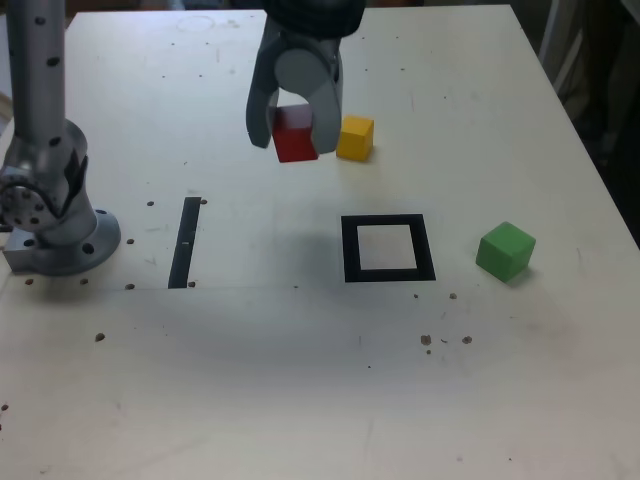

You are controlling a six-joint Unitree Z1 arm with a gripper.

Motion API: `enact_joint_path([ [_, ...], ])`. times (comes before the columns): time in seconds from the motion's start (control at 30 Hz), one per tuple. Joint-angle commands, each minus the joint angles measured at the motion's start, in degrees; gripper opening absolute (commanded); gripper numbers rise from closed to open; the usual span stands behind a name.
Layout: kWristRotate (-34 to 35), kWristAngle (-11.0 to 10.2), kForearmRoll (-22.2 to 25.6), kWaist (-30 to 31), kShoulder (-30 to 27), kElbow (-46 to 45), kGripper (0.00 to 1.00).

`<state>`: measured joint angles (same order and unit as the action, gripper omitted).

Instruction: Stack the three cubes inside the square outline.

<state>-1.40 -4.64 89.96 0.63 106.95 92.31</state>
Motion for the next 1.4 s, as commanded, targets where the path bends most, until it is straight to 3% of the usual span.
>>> enact_joint_path([
  [0.0,1.85,0.46,0.13,1.85,0.90,0.83,0.33],
  [0.43,6.36,1.64,-2.63,10.49,14.40,11.99,0.33],
  [0.77,5.88,1.05,-3.30,9.19,16.88,14.13,0.33],
  [1.37,1.07,2.61,-8.06,2.37,20.86,9.69,0.33],
])
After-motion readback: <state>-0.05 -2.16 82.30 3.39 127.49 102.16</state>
